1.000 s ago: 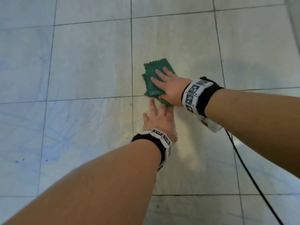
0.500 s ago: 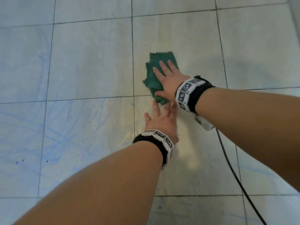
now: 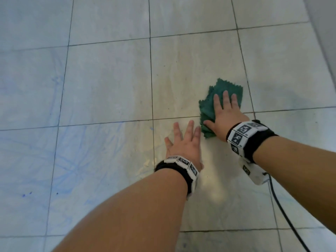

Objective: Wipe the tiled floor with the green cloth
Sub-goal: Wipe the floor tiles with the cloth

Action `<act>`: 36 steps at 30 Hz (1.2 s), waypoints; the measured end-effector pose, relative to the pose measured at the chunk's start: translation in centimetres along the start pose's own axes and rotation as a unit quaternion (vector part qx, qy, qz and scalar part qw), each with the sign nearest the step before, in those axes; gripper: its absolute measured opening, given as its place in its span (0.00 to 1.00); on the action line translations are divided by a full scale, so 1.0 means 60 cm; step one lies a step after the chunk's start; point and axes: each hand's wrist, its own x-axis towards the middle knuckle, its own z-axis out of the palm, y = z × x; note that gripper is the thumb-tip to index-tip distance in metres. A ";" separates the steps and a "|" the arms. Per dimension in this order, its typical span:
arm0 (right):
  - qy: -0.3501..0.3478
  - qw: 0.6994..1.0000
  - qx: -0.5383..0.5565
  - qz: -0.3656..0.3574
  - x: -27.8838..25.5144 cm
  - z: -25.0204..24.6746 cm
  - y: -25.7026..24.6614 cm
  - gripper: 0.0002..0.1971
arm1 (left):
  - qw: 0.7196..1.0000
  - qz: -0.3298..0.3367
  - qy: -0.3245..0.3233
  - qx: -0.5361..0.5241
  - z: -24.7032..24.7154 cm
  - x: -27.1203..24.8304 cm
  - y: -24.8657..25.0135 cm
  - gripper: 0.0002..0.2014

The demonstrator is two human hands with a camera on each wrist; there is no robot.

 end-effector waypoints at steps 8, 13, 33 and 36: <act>-0.024 0.999 -0.014 -0.040 -0.088 0.041 -0.019 0.50 | 1.000 -0.003 0.019 -0.001 0.002 -0.002 0.007 0.55; -0.025 0.998 -0.010 -0.065 -0.157 0.106 -0.019 0.45 | 1.000 -0.010 0.009 0.015 0.005 -0.002 0.008 0.59; -0.024 0.993 0.007 0.119 -0.131 0.069 0.243 0.52 | 0.998 0.002 0.033 0.054 0.018 0.007 0.109 0.60; -0.032 0.999 -0.010 0.014 -0.165 0.094 0.153 0.53 | 0.998 0.000 0.034 0.052 0.018 0.009 0.111 0.61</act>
